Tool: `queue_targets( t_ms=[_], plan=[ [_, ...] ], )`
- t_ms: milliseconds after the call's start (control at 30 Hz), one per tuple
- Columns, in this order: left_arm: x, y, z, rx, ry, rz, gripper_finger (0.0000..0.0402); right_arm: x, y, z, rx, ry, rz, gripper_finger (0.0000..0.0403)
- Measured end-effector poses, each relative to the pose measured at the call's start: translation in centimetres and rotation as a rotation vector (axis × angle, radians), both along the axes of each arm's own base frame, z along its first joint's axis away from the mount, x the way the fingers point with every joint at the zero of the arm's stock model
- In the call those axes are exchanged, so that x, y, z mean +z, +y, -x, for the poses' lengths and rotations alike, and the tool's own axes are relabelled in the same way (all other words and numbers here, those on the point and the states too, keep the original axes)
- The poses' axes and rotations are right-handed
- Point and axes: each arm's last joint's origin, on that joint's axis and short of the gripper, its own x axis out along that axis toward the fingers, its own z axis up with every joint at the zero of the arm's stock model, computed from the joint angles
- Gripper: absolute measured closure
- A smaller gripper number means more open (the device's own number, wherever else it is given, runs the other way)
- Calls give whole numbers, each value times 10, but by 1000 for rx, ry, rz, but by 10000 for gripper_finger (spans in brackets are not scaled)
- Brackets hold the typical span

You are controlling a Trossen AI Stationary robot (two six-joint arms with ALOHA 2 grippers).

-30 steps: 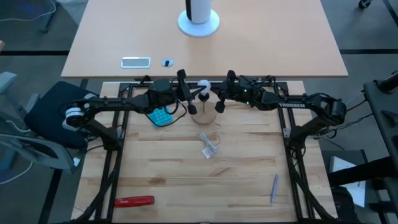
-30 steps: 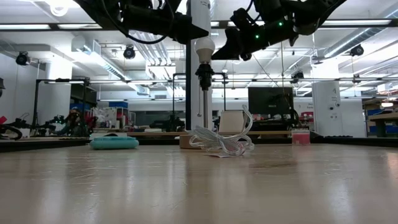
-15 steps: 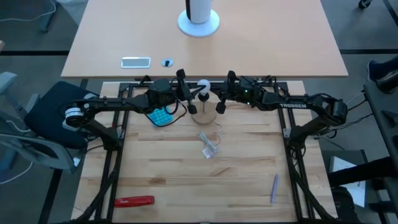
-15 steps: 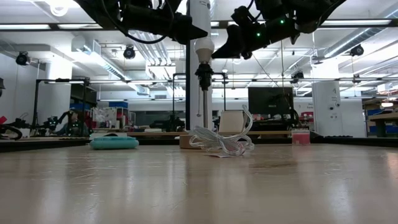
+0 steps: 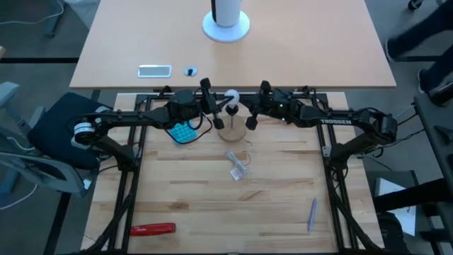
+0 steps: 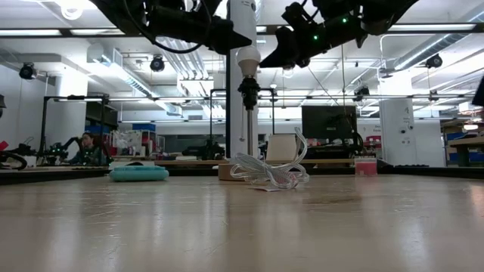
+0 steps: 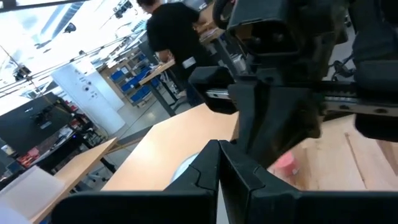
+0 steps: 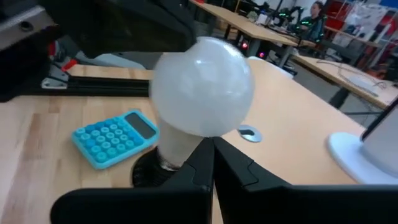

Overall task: Screw lightbulb
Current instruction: Insert the light bulb into the desk lamp

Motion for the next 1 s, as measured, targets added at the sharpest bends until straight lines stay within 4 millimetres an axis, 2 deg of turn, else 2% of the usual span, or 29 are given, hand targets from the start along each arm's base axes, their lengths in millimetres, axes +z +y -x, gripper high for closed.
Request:
queue_targets(
  t_ms=[467, 600, 800, 1000],
  plan=[
    [3, -3, 2, -22, -17, 23, 401, 0, -1, 1, -22, 7, 6, 403],
    [4, -4, 2, -22, -19, 23, 401, 1, -2, 5, -76, 30, 13, 403],
    [4, -4, 3, -22, -22, 25, 401, 12, 1, 13, -90, -5, 26, 403],
    [5, -4, 3, -23, -24, 25, 401, 34, 5, 19, -15, -149, 67, 403]
  ],
)
